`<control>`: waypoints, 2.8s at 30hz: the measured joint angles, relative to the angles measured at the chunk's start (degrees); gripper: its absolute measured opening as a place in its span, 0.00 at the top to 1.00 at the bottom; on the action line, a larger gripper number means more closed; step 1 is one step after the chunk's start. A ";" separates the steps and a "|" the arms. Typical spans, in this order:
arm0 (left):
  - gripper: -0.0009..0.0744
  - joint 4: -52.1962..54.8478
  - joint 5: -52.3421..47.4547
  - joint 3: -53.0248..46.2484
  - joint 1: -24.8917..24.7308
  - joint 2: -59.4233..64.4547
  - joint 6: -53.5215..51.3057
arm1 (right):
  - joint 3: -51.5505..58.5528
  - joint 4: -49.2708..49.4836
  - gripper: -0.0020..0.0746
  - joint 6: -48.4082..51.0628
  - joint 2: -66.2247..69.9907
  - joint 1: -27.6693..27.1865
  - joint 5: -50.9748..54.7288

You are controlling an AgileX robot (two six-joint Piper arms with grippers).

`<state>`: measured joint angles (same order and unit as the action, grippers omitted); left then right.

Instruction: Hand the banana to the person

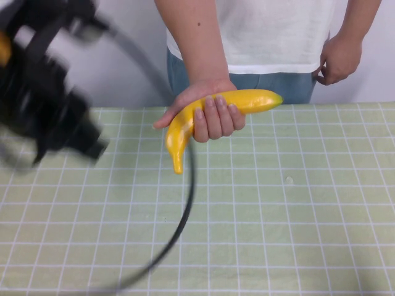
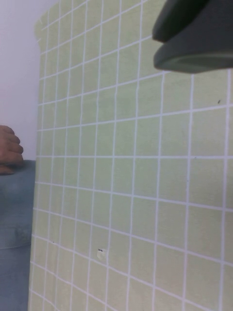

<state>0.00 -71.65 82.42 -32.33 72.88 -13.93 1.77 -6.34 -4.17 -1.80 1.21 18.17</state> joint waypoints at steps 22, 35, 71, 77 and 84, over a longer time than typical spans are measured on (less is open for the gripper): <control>0.99 -3.22 5.14 -37.12 0.00 -38.90 9.86 | 0.00 0.00 0.98 0.00 0.00 0.00 0.00; 0.99 -2.35 5.83 -37.35 0.00 -39.12 10.09 | 0.00 0.00 0.98 0.00 0.00 0.00 0.00; 0.99 4.91 51.34 -83.93 23.71 -73.70 19.08 | 0.00 0.03 0.98 0.00 0.00 0.00 0.00; 0.99 4.91 51.21 -83.83 23.71 -73.70 19.26 | 0.00 0.03 0.98 0.00 0.00 0.00 0.00; 0.99 4.91 51.04 -83.83 23.71 -73.70 19.39 | 0.00 0.03 0.98 0.00 0.00 0.00 0.00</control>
<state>4.91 -20.62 -1.41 -8.62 -0.82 5.45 1.77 -6.31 -4.17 -1.80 1.21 18.17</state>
